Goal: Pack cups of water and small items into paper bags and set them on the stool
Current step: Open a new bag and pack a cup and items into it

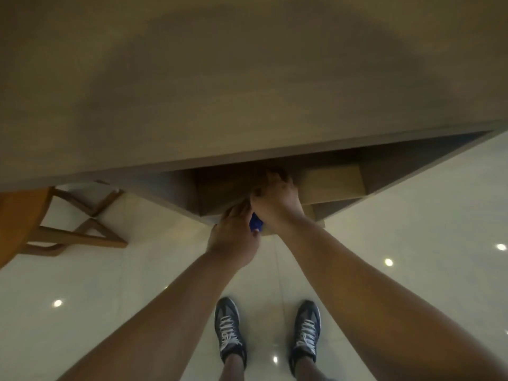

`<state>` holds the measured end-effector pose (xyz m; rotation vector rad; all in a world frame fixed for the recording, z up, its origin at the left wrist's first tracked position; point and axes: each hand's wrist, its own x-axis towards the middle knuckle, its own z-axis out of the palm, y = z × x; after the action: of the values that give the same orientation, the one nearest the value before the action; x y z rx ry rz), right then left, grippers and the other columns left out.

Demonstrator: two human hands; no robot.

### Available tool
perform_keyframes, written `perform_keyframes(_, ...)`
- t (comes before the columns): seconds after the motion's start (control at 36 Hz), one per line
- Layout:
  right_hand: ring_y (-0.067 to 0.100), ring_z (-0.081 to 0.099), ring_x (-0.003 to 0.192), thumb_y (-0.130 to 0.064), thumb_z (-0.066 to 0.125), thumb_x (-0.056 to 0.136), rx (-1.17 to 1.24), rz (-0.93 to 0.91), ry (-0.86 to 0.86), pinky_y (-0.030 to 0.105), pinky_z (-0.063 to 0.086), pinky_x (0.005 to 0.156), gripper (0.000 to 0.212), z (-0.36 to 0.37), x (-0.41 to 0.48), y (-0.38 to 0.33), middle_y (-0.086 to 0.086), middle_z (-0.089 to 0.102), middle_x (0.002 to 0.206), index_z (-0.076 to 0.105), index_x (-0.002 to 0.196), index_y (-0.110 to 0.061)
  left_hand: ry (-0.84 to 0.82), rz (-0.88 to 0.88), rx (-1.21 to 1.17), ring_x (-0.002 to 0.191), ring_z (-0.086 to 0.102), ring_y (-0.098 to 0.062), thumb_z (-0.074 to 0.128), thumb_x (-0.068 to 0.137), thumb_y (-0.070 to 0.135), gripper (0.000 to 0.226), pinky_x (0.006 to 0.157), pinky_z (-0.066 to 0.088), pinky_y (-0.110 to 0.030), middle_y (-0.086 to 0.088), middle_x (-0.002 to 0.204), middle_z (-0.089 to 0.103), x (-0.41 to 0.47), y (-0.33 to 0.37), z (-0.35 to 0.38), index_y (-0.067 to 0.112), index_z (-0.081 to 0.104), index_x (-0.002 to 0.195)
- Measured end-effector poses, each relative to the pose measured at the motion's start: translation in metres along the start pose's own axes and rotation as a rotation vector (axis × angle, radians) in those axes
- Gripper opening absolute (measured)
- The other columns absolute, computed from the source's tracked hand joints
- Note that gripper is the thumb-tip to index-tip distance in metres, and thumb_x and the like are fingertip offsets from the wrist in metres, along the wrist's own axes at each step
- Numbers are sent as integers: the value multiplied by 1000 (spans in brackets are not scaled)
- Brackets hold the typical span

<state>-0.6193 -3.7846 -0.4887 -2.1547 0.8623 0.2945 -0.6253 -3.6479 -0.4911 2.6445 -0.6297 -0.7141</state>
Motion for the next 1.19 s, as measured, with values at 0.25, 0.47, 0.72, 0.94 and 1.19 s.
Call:
perform_keyframes(0.25,34,16,160,-44,51,99,-113,-62,78,53,20,130,65,6,-15,-5,8,23,172,34,161,-29,-34,1,63,139,48,-18,70,94,40,58,112,48,-41,7,150,48,-4,-5,12,30,41,144)
perform_keyframes(0.47,33,35,152,-40,58,99,-115,-134,136,50,37,122,69,-3,-14,-12,8,34,166,32,162,-28,-111,-6,117,161,9,-19,63,99,48,87,126,31,-45,10,174,3,-3,-2,15,32,6,163)
perform_keyframes(0.72,15,69,86,-29,60,104,388,67,99,29,59,67,12,-25,30,-39,12,68,115,58,110,-18,-155,-62,63,161,-5,-20,61,100,47,89,130,17,-44,8,175,-7,3,6,19,32,3,166)
perform_keyframes(0.94,21,79,67,-28,70,101,883,437,-127,37,67,80,22,-66,19,-32,6,70,93,56,116,-20,-74,8,-159,151,35,-14,56,104,26,60,124,34,-39,10,165,34,4,-17,3,33,35,159)
perform_keyframes(1.19,28,78,81,-7,68,97,1056,419,-68,31,60,60,27,-80,-89,97,17,75,113,66,123,-7,-96,-527,-1665,112,73,-37,29,104,69,67,86,58,-49,-15,123,74,-25,-10,-37,20,63,135)
